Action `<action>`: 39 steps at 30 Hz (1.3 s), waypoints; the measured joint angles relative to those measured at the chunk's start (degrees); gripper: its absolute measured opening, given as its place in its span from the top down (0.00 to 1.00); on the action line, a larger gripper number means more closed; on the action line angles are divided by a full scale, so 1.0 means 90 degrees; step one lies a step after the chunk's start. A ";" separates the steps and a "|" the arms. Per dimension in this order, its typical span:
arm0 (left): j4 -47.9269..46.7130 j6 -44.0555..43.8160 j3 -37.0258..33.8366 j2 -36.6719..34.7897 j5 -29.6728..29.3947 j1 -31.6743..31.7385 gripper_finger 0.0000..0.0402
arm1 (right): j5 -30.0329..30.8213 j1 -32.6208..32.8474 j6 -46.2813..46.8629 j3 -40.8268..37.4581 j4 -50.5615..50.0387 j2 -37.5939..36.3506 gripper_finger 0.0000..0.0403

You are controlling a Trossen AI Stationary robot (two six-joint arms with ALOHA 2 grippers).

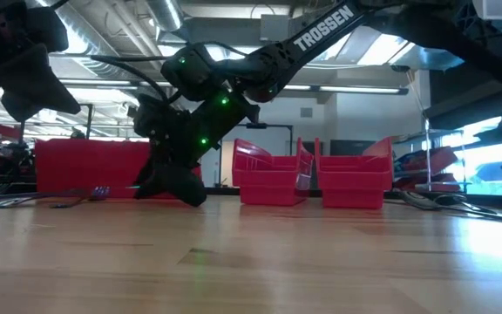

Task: Sort silverware
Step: Put the blue table knife into the right red bin

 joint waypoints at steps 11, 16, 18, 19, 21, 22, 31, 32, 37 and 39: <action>0.0000 0.0005 0.0001 0.0000 0.0000 0.0000 1.00 | -0.0099 0.0005 -0.0070 -0.0002 0.0013 0.0000 0.70; -0.0002 0.0007 0.0001 0.0000 0.0000 0.0000 1.00 | -0.0098 0.0010 -0.0067 -0.0002 0.0013 0.0000 0.70; 0.0000 0.0005 0.0001 0.0000 0.0000 0.0000 1.00 | -0.0062 0.0010 -0.0032 -0.0002 0.0013 0.0000 0.71; -0.0002 0.0005 0.0001 0.0000 0.0000 0.0000 1.00 | -0.0059 0.0005 -0.0015 -0.0005 0.0013 0.0000 0.72; -0.0002 0.0007 0.0001 0.0000 0.0002 0.0000 1.00 | -0.0062 0.0000 0.0027 -0.0007 0.0018 0.0000 0.76; -0.0002 0.0007 0.0001 0.0000 0.0000 0.0000 1.00 | -0.0061 -0.0001 0.0040 -0.0007 0.0018 0.0000 0.78; -0.0002 -0.0024 0.0001 -0.0001 0.0002 0.0000 1.00 | -0.0054 -0.0029 0.0315 -0.0007 0.0018 0.0000 0.96; -0.0002 -0.0024 0.0001 -0.0001 0.0002 0.0002 1.00 | -0.0054 -0.0029 0.0316 -0.0007 0.0018 0.0000 0.98; -0.0002 -0.0031 0.0001 0.0000 0.0000 0.0000 1.00 | -0.0052 -0.0027 0.0321 -0.0007 0.0025 0.0000 0.99; -0.0002 -0.0040 0.0001 -0.0002 0.0002 0.0001 1.00 | -0.0050 -0.0027 0.0324 -0.0007 0.0025 0.0000 1.00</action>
